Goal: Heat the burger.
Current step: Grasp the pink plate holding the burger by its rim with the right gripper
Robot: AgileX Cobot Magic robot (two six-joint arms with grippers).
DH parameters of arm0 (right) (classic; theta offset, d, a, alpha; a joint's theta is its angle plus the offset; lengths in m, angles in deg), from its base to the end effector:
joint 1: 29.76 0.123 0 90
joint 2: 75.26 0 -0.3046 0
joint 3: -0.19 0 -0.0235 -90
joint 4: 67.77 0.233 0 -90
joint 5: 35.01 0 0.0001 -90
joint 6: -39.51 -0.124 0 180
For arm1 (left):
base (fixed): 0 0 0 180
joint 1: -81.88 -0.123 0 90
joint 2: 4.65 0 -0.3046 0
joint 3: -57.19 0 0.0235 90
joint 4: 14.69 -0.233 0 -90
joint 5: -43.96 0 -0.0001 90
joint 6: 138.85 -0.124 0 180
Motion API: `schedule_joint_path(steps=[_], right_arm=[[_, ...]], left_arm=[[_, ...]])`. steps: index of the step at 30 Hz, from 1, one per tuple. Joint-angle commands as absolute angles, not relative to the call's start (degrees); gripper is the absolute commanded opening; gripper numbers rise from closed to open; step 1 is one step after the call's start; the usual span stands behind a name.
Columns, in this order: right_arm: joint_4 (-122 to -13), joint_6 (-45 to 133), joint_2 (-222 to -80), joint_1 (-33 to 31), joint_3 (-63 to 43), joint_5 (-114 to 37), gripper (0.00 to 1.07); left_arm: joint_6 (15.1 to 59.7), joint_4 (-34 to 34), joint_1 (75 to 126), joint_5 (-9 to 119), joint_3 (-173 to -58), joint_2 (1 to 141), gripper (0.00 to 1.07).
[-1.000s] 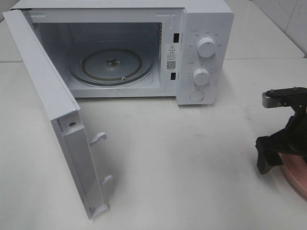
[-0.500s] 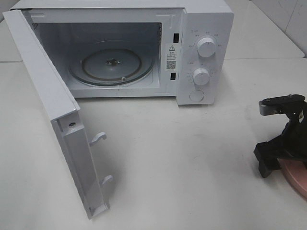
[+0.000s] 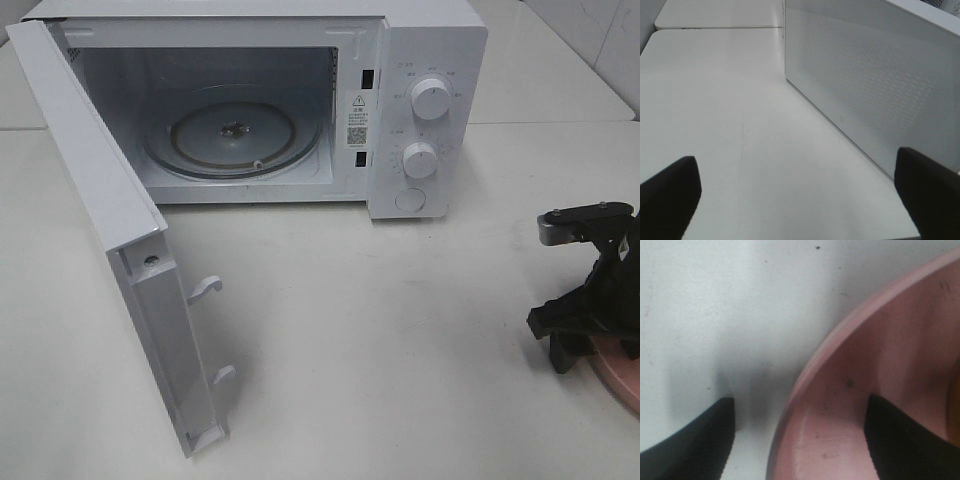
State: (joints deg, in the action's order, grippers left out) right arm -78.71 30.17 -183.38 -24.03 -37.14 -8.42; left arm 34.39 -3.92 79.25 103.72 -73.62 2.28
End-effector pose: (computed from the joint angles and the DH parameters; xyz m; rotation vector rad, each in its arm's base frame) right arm 0.2639 0.0159 0.1117 -0.1523 2.9856 -0.1170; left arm -0.0106 -0.0205 0.2565 0.0795 2.0089 -0.1197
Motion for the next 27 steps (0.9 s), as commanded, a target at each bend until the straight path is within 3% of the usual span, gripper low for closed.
schedule_joint_path(steps=[1,3,4,5,6,8,19,27], right_arm=[[-79.6,28.5,-184.5,-24.3,-37.5,-7.4,0.59],[-80.8,26.9,-184.5,-24.3,-37.5,-6.8,0.35],[-80.8,26.9,-184.5,-24.3,-37.5,-6.8,0.35],[-80.8,26.9,-184.5,-24.3,-37.5,-6.4,0.16],[-80.8,26.9,-184.5,-24.3,-37.5,-6.4,0.16],[-80.7,26.6,-184.5,-24.3,-37.5,-6.2,0.0],[-81.9,24.9,-184.5,-20.1,-36.8,-3.0,0.0],[-92.1,14.8,-182.1,-16.2,-36.7,2.1,0.0]], left_arm=[[34.6,-3.9,79.5,103.4,-73.6,1.1,1.03],[34.6,-3.9,79.5,103.4,-73.6,1.1,1.03],[34.6,-3.9,79.5,103.4,-73.6,1.1,1.03],[34.6,-3.9,79.5,103.4,-73.6,1.1,1.03],[34.6,-3.9,79.5,103.4,-73.6,1.1,1.03],[34.6,-3.9,79.5,103.4,-73.6,1.1,1.03],[34.6,-3.9,79.5,103.4,-73.6,1.1,1.03],[34.6,-3.9,79.5,103.4,-73.6,1.1,1.03]])
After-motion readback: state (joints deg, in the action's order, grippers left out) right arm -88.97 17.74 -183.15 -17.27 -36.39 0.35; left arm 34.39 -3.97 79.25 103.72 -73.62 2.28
